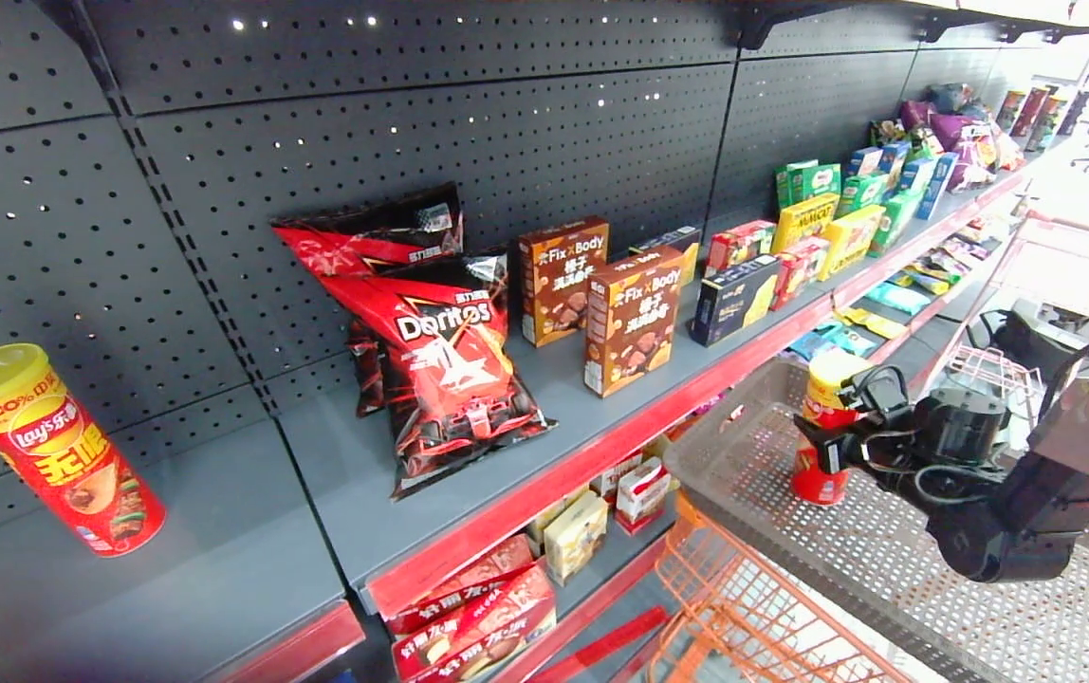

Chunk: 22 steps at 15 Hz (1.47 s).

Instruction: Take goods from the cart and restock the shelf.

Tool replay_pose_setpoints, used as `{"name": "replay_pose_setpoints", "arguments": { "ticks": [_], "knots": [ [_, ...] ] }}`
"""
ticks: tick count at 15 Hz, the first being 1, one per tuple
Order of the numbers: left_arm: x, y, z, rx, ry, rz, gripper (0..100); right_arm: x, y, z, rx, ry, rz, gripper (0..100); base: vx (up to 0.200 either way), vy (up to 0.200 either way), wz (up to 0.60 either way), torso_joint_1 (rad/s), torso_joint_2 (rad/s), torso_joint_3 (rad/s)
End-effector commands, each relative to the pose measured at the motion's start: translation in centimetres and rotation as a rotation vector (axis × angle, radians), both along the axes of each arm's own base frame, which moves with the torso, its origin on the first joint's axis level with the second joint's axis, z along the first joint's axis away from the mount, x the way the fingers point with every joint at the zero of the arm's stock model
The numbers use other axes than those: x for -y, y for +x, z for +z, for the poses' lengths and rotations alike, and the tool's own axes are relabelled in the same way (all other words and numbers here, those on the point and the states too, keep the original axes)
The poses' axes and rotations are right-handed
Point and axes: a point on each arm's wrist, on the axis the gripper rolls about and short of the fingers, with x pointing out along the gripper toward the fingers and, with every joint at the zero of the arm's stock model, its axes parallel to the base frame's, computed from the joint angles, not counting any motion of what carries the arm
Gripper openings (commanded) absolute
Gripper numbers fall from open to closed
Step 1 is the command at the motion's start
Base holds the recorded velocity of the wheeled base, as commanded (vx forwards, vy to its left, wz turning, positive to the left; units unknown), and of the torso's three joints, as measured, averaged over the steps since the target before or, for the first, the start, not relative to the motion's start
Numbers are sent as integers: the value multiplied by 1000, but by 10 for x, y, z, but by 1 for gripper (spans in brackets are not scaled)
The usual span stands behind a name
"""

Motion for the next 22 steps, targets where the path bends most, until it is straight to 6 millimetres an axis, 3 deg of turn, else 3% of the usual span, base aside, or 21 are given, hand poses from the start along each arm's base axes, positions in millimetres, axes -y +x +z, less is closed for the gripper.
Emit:
{"name": "replay_pose_setpoints", "arguments": {
  "ticks": [1,5,8,9,10,11,13,15,17,19,22],
  "knots": [
    [0,0,0,-1,0,1,100,3,3,-12,-15,-4,-6,0,0,0,0,0,0,0],
    [0,0,0,-1,0,1,100,13,-2,15,52,-3,-32,0,0,0,0,0,0,0],
    [0,0,0,-1,0,1,100,21,-36,61,121,2,-65,0,0,0,0,0,0,0],
    [0,0,0,-1,0,1,100,21,-71,89,164,0,-69,0,0,0,0,0,0,0],
    [0,0,0,-1,0,1,100,20,-91,102,186,0,-71,0,0,0,0,0,0,0],
    [0,0,0,-1,0,1,100,17,-125,123,233,-1,-69,0,0,0,0,0,0,0],
    [0,0,0,-1,0,1,100,5,-161,162,347,44,-81,0,0,0,0,0,0,0],
    [0,0,0,-1,0,1,100,-10,-180,180,405,87,-139,0,0,0,0,0,0,0],
    [0,0,0,-1,0,1,100,-26,-227,207,476,150,-163,0,0,0,0,0,0,0],
    [0,0,0,-1,0,1,100,-25,-258,212,435,158,-205,0,0,0,0,0,0,0],
    [0,0,0,-1,0,1,100,-12,-308,200,284,108,-290,0,0,0,0,0,0,0]
  ]
}}
